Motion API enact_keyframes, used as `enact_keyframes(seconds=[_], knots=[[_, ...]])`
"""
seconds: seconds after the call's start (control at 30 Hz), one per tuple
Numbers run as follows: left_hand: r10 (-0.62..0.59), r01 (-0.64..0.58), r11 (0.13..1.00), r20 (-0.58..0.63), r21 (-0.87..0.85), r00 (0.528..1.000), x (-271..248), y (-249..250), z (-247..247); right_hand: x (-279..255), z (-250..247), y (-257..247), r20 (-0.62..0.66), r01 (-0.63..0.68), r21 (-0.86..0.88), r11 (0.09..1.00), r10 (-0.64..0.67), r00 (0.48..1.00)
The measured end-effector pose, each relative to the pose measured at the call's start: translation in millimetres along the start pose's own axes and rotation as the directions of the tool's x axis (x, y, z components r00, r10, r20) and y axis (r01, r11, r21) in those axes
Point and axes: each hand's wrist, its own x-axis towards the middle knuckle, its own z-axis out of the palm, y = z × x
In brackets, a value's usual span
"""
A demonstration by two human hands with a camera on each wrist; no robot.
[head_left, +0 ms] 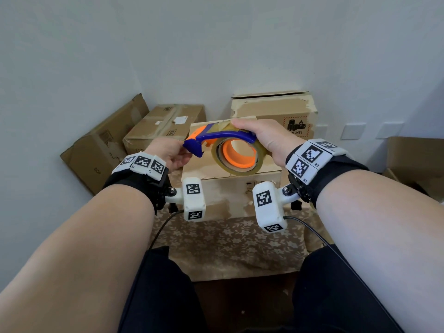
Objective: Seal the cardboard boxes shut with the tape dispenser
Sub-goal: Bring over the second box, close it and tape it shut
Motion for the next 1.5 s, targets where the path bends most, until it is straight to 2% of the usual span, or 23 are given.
enact_keyframes(seconds=[0.13, 0.27, 0.33, 0.47, 0.77, 1.13, 1.5], knots=[[0.033, -0.027, 0.996, -0.064, 0.09, 0.997, 4, -3, 3, 0, 0, -2, 0.008, 0.011, -0.059, 0.998, -0.01, 1.0], [0.024, 0.007, 0.978, -0.144, 0.21, 0.989, 13, -7, -23, -1, -22, -1, -0.029, -0.034, -0.037, 0.999, 0.033, 0.999], [0.025, 0.003, 0.978, -0.134, 0.21, 0.991, 13, -11, -30, -1, -34, 0, -0.023, -0.053, -0.076, 0.996, 0.051, 0.998], [0.056, -0.036, 0.985, -0.116, 0.169, 0.992, 7, -24, -25, 0, -37, 0, -0.007, -0.039, -0.264, 0.964, 0.039, 0.999], [0.056, -0.042, 0.996, -0.194, 0.078, 0.979, -4, -59, -20, 3, -31, -5, 0.062, -0.037, -0.447, 0.894, 0.072, 0.995], [0.092, -0.056, 0.98, -0.183, 0.193, 0.979, -9, -69, -14, -2, -26, -6, 0.085, 0.003, -0.526, 0.85, 0.049, 0.995], [0.12, -0.091, 0.987, -0.223, 0.136, 0.967, -2, -79, -19, -2, -21, -6, 0.085, 0.005, -0.561, 0.828, 0.051, 0.995]])
